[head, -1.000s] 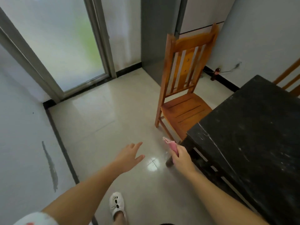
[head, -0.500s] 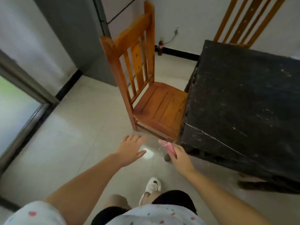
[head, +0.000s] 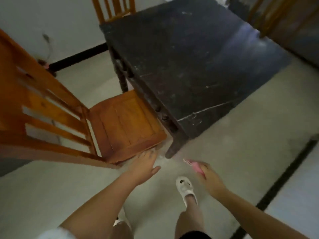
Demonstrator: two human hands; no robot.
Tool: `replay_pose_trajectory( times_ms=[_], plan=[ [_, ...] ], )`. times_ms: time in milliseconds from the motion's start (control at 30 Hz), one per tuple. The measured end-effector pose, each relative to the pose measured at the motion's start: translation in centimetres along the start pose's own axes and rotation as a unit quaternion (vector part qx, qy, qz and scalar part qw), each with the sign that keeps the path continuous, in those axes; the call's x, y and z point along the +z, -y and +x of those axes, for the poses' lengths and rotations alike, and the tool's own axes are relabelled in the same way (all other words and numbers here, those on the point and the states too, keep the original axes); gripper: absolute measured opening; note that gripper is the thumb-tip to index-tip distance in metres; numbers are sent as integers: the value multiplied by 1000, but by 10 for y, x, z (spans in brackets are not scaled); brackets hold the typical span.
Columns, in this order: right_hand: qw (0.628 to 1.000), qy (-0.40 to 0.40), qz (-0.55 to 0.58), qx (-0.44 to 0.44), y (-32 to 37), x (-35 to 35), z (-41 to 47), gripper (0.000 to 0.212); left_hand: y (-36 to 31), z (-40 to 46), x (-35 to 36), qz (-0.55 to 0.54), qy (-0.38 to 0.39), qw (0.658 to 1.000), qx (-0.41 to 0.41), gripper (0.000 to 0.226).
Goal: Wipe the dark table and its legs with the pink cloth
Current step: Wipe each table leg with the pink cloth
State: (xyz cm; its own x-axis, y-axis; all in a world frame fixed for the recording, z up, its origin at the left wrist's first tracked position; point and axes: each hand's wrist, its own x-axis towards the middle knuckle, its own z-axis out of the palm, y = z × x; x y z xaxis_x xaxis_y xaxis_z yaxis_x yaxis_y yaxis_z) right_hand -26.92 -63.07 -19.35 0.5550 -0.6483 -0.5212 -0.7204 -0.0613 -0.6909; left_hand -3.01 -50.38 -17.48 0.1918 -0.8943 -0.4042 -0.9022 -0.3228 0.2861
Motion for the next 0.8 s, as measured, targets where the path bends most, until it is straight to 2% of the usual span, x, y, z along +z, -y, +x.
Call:
replay_pose_trajectory(
  times_ms=[67, 133, 233, 300, 367, 467, 567, 700, 800],
  plan=[
    [998, -59, 29, 17, -3, 18, -17, 30, 14, 4, 5, 7, 4, 999, 43, 62],
    [994, -106, 0, 4, -5, 35, -24, 36, 23, 10, 10, -9, 4, 998, 70, 62],
    [982, -179, 50, 9, -15, 56, -15, 41, 27, 31, 30, -16, -28, 994, 101, 63],
    [972, -217, 91, -2, -32, 71, 6, 38, 23, 56, 55, 15, -64, 992, 108, 63],
    [958, -253, 134, 7, -63, 92, 36, 28, 19, 84, 90, 31, -55, 992, 108, 62],
    [937, -300, 177, 5, -119, 130, 88, 24, 16, 130, 147, -83, -18, 994, 71, 59],
    [914, -333, 233, -18, -152, 153, 136, 27, 16, 168, 193, -102, -123, 984, 73, 65],
    [869, -420, 235, -112, -152, 168, 193, 39, 20, 210, 228, -156, -261, 945, 119, 67],
    [840, -459, 197, -214, -154, 194, 236, 54, 26, 229, 245, -304, -295, 879, 221, 53]
  ],
)
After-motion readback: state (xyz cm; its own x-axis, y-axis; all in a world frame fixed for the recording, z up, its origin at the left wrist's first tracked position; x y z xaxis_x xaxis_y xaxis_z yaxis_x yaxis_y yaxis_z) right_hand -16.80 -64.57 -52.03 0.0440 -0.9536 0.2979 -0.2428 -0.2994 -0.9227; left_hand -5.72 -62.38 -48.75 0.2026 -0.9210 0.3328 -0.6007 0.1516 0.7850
